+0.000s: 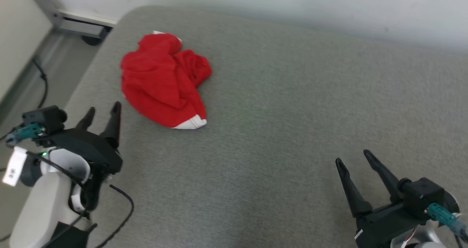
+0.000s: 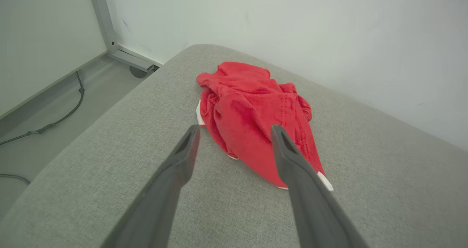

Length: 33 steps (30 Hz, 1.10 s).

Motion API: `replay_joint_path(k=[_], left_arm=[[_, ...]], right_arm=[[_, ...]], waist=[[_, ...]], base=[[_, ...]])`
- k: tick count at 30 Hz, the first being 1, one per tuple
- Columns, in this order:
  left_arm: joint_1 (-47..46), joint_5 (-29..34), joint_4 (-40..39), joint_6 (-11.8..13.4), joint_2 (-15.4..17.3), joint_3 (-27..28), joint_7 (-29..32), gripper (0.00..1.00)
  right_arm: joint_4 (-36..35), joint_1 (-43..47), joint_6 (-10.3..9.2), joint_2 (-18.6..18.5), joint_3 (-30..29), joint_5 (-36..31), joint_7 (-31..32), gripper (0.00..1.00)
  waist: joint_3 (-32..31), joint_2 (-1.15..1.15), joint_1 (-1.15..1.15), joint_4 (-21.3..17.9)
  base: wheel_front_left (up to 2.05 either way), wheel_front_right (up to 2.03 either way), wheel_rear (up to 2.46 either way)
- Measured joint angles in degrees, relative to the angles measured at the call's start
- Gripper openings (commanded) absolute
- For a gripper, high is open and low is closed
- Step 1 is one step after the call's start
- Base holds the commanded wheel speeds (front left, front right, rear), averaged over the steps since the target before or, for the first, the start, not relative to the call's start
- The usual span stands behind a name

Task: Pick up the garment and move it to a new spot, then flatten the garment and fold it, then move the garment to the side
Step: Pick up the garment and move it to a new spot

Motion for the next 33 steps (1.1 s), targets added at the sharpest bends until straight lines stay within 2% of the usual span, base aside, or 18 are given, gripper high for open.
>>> replay_joint_path(k=[5,12,18,19,20,21,27,33], left_arm=[[-3.1,0.0,4.1,3.3,0.8,2.4,2.0,1.0],[-8.4,-0.6,7.3,4.8,-1.1,2.9,3.3,1.0],[-11.1,0.3,12.8,7.3,-1.3,3.7,3.4,1.0],[-11.7,0.5,13.4,7.4,-1.5,3.8,3.4,0.92],[-12.3,0.8,14.1,7.5,-1.5,4.0,3.3,0.38],[-12.8,1.0,14.8,7.5,-1.5,4.0,3.3,0.0],[-14.8,1.3,17.5,7.9,-2.1,3.9,2.5,0.0],[-17.1,3.2,18.1,7.8,-3.6,2.3,-0.5,0.0]], right_arm=[[-4.2,-1.1,-0.21,-2.1,-0.8,-0.8,1.7,1.0],[-8.6,-2.9,-0.43,-3.8,-1.8,-1.4,3.8,1.0],[-9.6,-4.5,-0.51,-4.0,-2.1,-1.4,4.8,1.0],[-9.6,-4.5,-0.52,-4.1,-2.2,-1.4,5.2,1.0],[-9.5,-4.7,-0.52,-4.1,-2.2,-1.4,5.2,1.0],[-9.5,-4.7,-0.52,-4.0,-2.1,-1.4,5.3,1.0],[-9.1,-4.9,-0.96,-3.6,-1.8,-1.4,5.7,1.0],[-5.8,-6.9,-0.92,-1.3,-0.5,-0.6,5.3,1.0]], waist=[[3.9,0.0,0.0,-3.2],[10.1,0.01,0.01,-6.6],[14.3,0.01,0.0,-8.7],[14.7,0.01,0.0,-8.9],[15.1,0.01,0.0,-9.2],[15.3,0.01,0.0,-9.5],[14.9,0.01,-0.01,-9.9],[12.0,0.0,-0.01,-9.7]], base=[[0.0,0.0,0.0],[0.0,0.0,0.0],[0.0,0.0,0.0],[0.0,0.0,0.0],[0.0,0.0,0.0],[0.0,0.0,0.0],[0.0,0.0,0.0],[0.0,0.0,0.0]])
